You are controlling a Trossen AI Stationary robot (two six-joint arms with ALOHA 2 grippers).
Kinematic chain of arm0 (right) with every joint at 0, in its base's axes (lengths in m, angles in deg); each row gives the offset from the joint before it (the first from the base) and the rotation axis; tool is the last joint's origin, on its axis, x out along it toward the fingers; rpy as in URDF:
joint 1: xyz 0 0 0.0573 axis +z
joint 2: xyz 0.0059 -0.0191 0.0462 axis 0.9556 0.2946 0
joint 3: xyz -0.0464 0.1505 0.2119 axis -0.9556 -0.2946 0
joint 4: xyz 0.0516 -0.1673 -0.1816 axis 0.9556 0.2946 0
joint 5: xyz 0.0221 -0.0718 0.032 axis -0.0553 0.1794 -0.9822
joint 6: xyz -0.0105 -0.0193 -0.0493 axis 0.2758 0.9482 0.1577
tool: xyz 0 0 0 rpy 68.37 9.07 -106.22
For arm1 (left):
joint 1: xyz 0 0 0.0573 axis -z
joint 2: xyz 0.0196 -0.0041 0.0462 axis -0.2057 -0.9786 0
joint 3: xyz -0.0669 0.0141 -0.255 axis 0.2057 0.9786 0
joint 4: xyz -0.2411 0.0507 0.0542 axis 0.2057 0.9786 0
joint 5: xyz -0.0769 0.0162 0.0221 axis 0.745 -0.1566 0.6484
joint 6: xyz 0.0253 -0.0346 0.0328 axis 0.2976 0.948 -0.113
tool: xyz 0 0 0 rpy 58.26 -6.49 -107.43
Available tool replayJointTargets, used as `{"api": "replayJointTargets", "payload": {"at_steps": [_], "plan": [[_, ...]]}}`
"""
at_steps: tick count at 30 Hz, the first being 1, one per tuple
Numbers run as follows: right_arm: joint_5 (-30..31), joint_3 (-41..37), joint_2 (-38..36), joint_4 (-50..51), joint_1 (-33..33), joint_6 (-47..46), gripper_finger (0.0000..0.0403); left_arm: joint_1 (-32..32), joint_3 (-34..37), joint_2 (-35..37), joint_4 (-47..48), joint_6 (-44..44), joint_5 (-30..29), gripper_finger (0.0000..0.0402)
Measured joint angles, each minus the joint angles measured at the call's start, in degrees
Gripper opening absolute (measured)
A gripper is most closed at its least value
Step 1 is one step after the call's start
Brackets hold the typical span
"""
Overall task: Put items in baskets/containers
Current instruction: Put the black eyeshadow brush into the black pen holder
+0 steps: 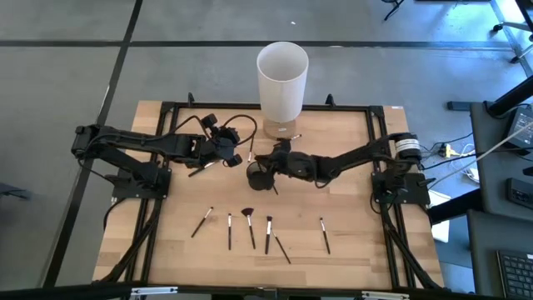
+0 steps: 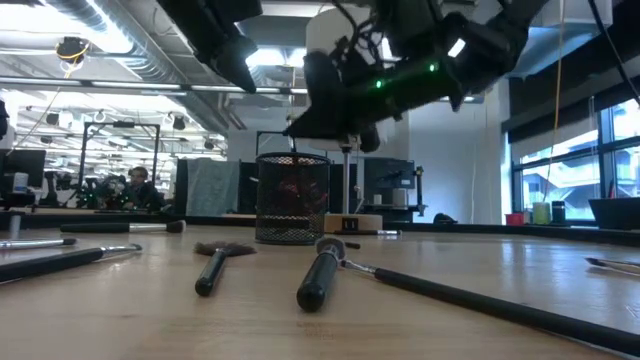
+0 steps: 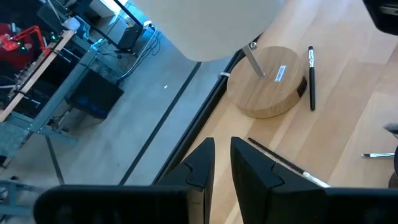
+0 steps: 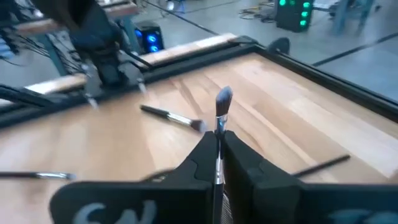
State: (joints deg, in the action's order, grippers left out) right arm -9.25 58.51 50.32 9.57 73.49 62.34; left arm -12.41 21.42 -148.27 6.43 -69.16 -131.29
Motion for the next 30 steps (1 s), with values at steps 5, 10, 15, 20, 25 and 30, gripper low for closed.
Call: {"api": "replayJointTargets", "payload": {"at_steps": [5,10,15,20,25,30], "plan": [[1.25,0.02,0.35,-0.47,0.28,0.37,0.0049,0.01,0.0,0.0,1.47,1.61,-0.07,0.0052],[1.21,0.02,-0.39,0.86,0.28,-1.88,0.0103,0.0,0.0,0.0,1.7,1.61,-0.09,0.0047],[1.2,0.02,-2.14,1.19,0.28,-2.7,0.0147,0.0,-0.02,0.0,3.46,1.86,-0.09,0.0049],[-0.81,0.15,-7.81,7.57,0.13,-5.81,0.0158,-0.02,-0.02,0.0,5.05,2.14,-0.17,0.0047],[-6.07,1.32,-11.89,18.25,-1.29,-8.76,0.0158,-0.21,-0.02,0.0,5.0,2.22,-0.13,0.0045],[-7.19,1.38,-11.89,21.1,-1.26,-8.87,0.0158,-1.02,-0.02,0.0,5.0,3.21,0.2,0.0043]]}}
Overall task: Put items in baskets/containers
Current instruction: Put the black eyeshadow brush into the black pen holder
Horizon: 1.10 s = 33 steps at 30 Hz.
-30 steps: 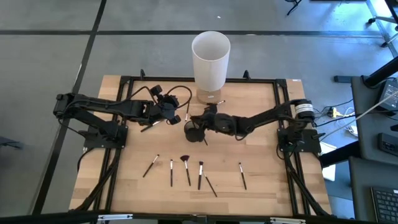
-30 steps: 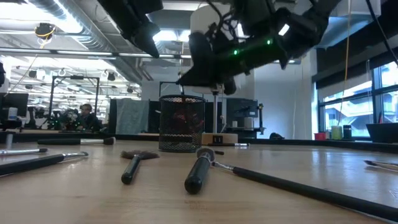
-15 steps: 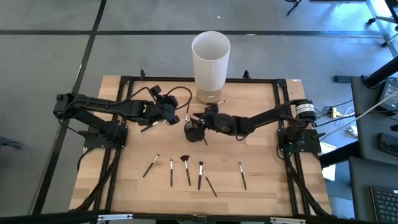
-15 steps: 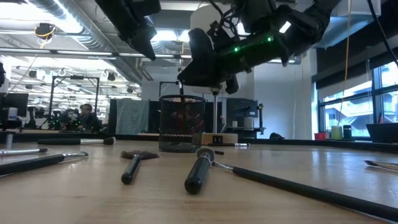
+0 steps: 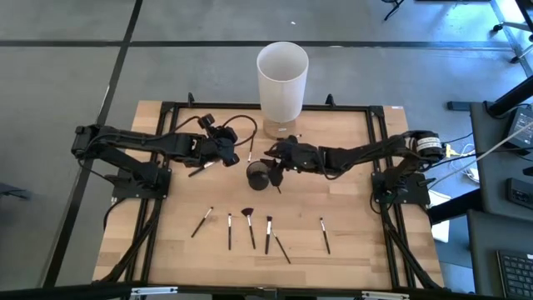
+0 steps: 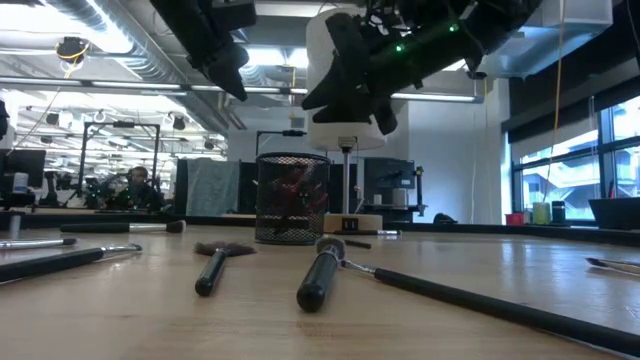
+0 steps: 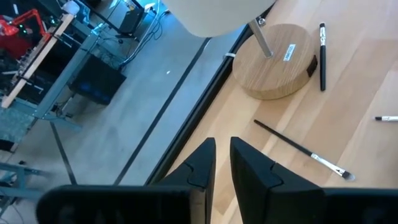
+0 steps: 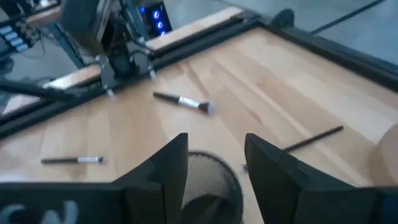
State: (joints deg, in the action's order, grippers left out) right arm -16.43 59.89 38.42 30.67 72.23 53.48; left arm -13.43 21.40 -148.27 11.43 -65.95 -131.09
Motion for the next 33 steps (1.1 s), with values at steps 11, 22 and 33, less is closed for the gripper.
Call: {"api": "replayJointTargets", "payload": {"at_steps": [11,22,33], "plan": [[8.71,-0.01,-6.38,32.59,-5.22,1.01,0.0159,-3.61,2.12,0.0,-0.1,0.14,1.82,0.0043],[-13.48,-2.48,-5.73,33.83,-20.88,38.06,0.0159,-4.84,2.16,0.0,-0.37,0.72,5.96,0.0042],[-22.66,-7.16,-4.24,26.76,-32.58,56.42,0.0159,-4.84,2.19,0.17,-0.43,-0.22,5.86,0.0035]]}}
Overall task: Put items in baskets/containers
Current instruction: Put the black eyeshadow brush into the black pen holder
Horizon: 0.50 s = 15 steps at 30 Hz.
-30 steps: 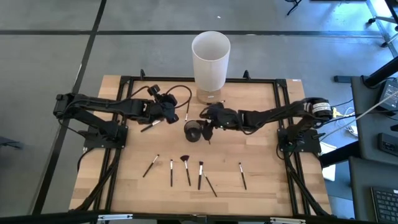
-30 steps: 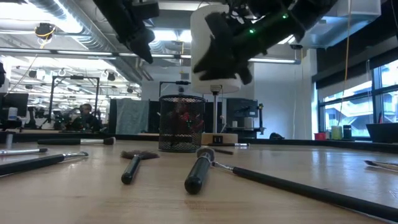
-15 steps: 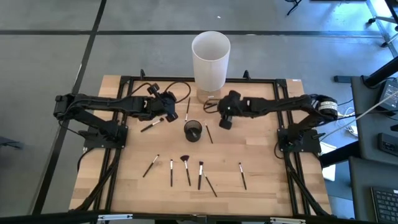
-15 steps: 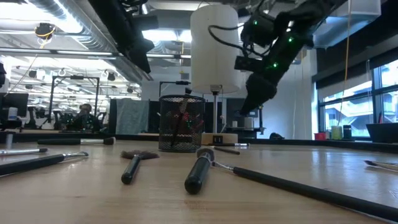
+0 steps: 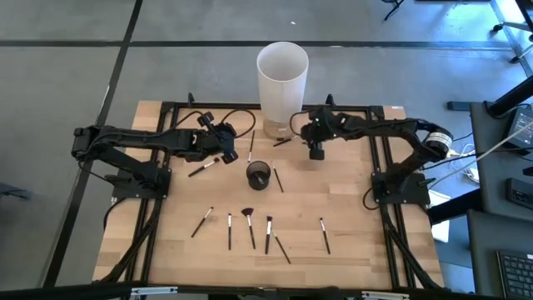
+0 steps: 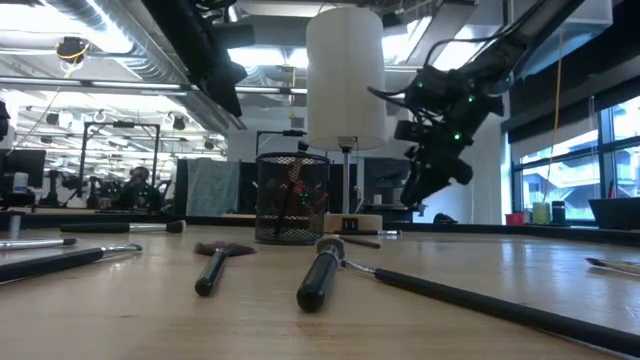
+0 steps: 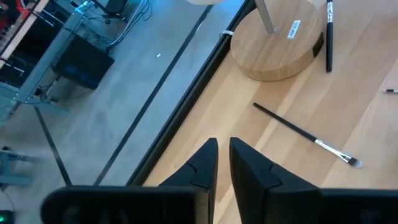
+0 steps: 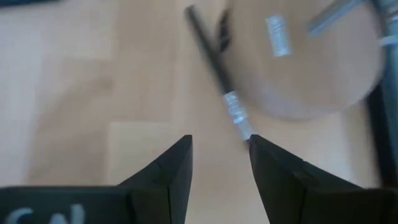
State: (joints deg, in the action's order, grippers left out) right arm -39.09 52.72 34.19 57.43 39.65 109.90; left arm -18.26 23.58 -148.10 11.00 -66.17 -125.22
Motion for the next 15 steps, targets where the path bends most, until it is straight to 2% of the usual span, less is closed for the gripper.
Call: {"api": "replayJointTargets", "payload": {"at_steps": [6,15], "plan": [[-5.91,0.01,4.29,-6.47,-4.0,-1.72,0.0159,0.0,0.02,0.01,-0.03,-0.21,-0.01,0.0031],[-6.29,0.06,11.98,-8.84,-6.47,-0.2,0.0159,-0.09,0.02,0.01,-0.12,-0.57,-0.03,0.003]]}}
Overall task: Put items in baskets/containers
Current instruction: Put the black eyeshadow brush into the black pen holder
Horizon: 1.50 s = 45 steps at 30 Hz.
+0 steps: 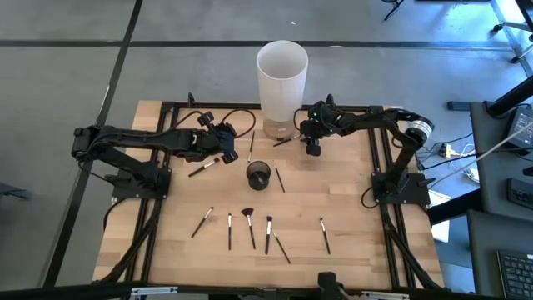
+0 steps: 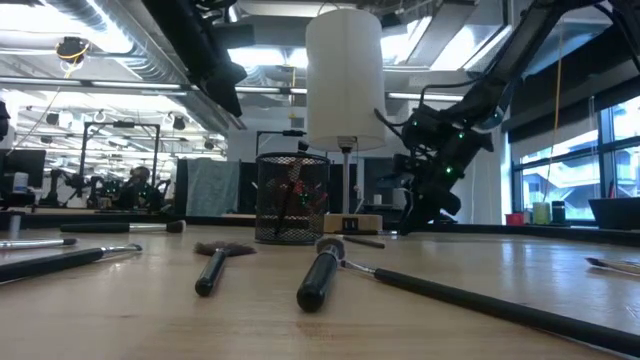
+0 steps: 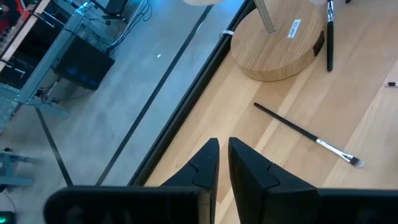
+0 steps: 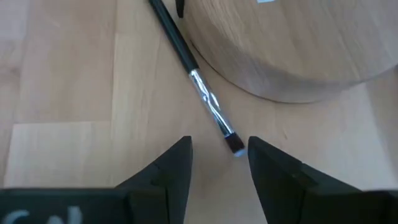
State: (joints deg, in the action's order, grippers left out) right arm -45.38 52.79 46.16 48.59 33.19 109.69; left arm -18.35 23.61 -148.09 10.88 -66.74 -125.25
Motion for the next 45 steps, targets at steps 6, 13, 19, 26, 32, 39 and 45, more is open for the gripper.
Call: {"api": "replayJointTargets", "payload": {"at_steps": [6,13,19,26,32,39,45], "plan": [[-2.14,0.08,0.91,-0.12,-0.98,-1.25,0.0152,0.0,-0.02,0.0,-0.02,0.04,0.0,0.0029],[-3.78,0.02,1.04,-0.38,-0.99,-4.73,0.0061,0.0,0.0,0.0,0.2,0.97,0.7,0.0027],[-3.42,0.24,1.04,1.36,-0.82,-14.14,0.001,0.85,-0.01,0.0,0.2,1.04,1.89,0.0027],[-0.09,-0.35,-2.39,19.44,2.85,-23.78,0.0004,1.29,-0.02,0.0,0.2,0.24,1.92,0.0026],[1.9,-6.19,-13.06,24.54,11.28,-35.9,0.0003,1.29,-0.02,0.0,0.22,0.13,1.92,0.0026],[11.27,-7.86,-29.84,32.82,26.4,-60.47,0.0002,1.15,-0.02,0.0,0.17,-0.98,1.72,0.0024],[17.46,-2.33,-34.76,30.84,36.58,-80.63,0.0002,0.0,-0.82,0.0,-0.6,-4.46,0.86,0.0024]]}}
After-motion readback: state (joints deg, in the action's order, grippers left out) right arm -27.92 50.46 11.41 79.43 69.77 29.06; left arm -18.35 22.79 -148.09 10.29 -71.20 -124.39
